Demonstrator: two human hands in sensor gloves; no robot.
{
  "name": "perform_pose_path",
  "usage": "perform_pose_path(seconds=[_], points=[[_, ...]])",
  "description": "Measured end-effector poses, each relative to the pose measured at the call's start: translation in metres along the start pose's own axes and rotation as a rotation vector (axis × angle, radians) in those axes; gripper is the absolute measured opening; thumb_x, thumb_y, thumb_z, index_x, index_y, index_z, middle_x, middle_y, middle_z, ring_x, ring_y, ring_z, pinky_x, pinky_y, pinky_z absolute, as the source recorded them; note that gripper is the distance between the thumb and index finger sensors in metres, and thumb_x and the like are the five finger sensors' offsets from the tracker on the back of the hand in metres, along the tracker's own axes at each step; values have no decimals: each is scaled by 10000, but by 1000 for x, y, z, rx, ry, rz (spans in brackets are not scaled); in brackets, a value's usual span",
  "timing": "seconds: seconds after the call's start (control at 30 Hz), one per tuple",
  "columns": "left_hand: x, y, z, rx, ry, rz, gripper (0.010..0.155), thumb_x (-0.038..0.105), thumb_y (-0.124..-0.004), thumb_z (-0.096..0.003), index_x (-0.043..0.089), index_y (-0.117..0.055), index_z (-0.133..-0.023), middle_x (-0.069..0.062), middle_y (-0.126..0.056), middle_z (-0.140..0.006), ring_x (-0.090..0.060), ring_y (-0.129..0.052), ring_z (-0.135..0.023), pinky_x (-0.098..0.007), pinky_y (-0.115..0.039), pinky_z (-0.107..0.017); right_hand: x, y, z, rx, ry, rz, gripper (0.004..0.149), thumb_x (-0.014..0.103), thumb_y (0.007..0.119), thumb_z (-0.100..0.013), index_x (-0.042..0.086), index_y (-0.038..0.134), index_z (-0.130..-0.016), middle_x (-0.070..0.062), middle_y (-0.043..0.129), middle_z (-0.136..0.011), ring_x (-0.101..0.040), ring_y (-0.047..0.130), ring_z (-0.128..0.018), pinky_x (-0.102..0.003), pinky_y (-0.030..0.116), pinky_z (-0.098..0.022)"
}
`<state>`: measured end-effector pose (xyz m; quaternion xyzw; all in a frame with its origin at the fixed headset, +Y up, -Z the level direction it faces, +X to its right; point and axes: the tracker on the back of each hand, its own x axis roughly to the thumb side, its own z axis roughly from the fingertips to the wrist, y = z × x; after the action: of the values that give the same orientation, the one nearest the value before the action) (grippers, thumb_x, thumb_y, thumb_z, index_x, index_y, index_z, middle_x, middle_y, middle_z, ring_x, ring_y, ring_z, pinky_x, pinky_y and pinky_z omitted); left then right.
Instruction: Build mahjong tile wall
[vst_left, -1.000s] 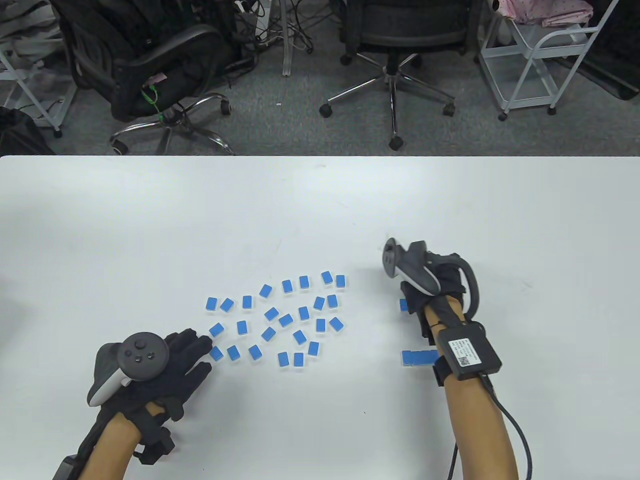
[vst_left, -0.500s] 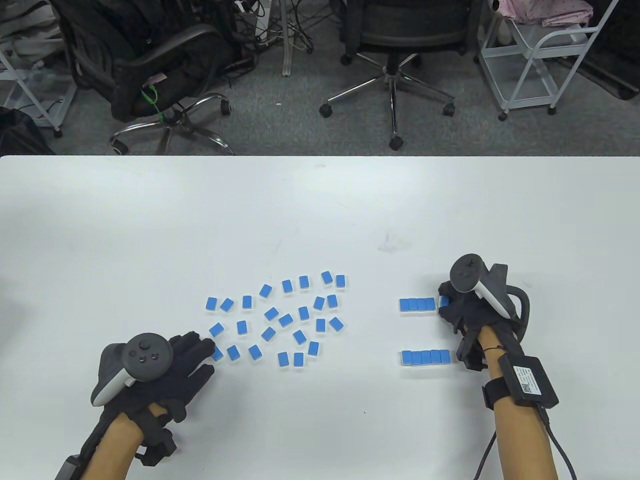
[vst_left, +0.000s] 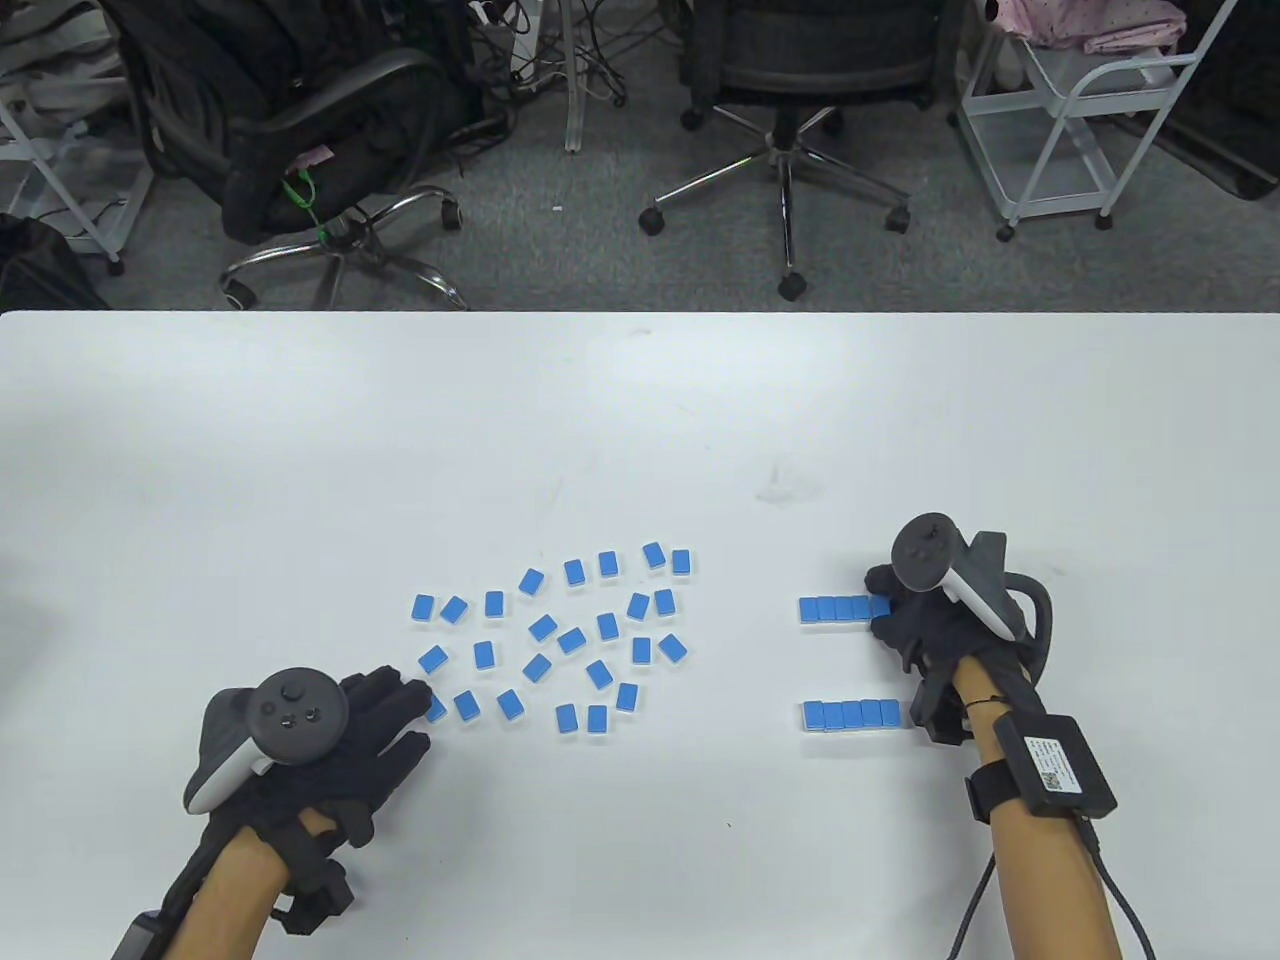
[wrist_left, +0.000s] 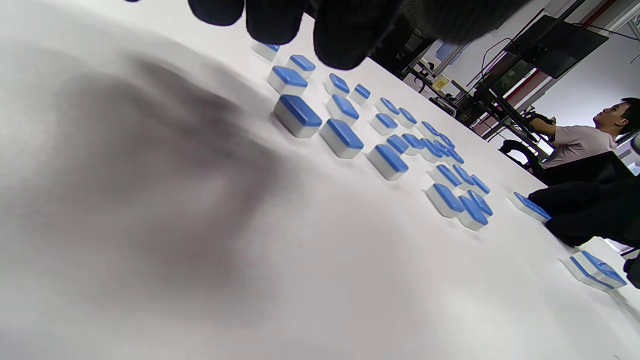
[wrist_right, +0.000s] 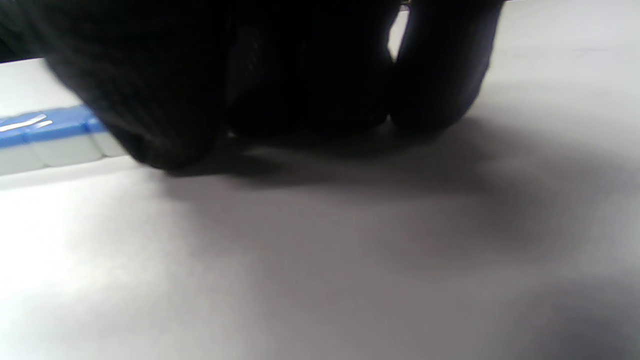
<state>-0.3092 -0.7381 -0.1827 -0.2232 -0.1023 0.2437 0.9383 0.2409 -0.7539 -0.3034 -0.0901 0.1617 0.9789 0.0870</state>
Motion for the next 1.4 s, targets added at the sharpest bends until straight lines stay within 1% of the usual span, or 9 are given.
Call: perform_pose_path(seconds=[0.43,0.57,0.7,0.77,0.9,1.03,1.13,1.3,1.4], points=[[-1,0,1,5,-2,0,675,579,-570,-514,298,-498,-1123,-70,-339,-1205,-393,-299,-1114,-664,-311,-769,0,2,1,-11,-9,5,552,420,932,-307,410,754,-830,47,911,-703,-226,924,-575,-517,805,-542],[-1,1,2,8,-5,2,674,579,-569,-514,298,-496,-1123,-70,-339,-1204,-395,-298,-1114,-664,-309,-769,2,2,6,10,-34,55,641,443,932,-302,382,689,-892,41,887,-765,-226,911,-630,-531,786,-579],[0,4,4,26,-9,-2,674,579,-570,-513,300,-497,-1123,-69,-339,-1205,-393,-295,-1116,-665,-308,-770,12,-13,16,-80,-24,128,651,440,876,-330,336,640,-929,11,900,-811,-257,940,-656,-539,784,-573],[0,4,4,29,-10,-4,675,579,-570,-513,299,-497,-1123,-69,-338,-1205,-393,-295,-1115,-664,-308,-770,28,-22,24,-133,-75,144,598,432,860,-347,321,682,-907,11,912,-793,-257,945,-646,-538,791,-560],[0,4,4,28,-15,-7,674,580,-570,-513,301,-497,-1122,-68,-339,-1205,-394,-297,-1115,-664,-309,-770,89,-26,50,-147,-293,179,507,417,865,-349,312,785,-838,11,947,-753,-259,964,-629,-540,796,-551],[0,4,4,24,-14,-8,675,579,-569,-514,297,-497,-1123,-69,-339,-1205,-394,-298,-1115,-665,-309,-770,160,-8,79,-186,-491,416,526,437,878,-325,339,784,-834,40,944,-776,-232,973,-654,-520,800,-571],[0,5,7,35,-14,-6,675,579,-570,-513,299,-498,-1122,-68,-338,-1205,-392,-298,-1116,-664,-310,-770,196,11,87,-126,-521,522,593,455,882,-315,348,727,-877,45,906,-836,-228,949,-715,-529,776,-608],[0,6,9,42,-21,-10,674,580,-570,-513,301,-498,-1122,-68,-340,-1205,-393,-299,-1116,-665,-310,-770,219,35,78,-128,-502,643,613,442,902,-309,378,706,-886,53,897,-855,-233,940,-733,-534,759,-625],[0,6,8,43,-23,-13,674,579,-570,-513,300,-497,-1123,-70,-340,-1205,-393,-299,-1115,-665,-310,-770,221,44,74,-163,-521,628,554,415,922,-307,362,775,-839,77,959,-776,-217,978,-678,-522,777,-607]])
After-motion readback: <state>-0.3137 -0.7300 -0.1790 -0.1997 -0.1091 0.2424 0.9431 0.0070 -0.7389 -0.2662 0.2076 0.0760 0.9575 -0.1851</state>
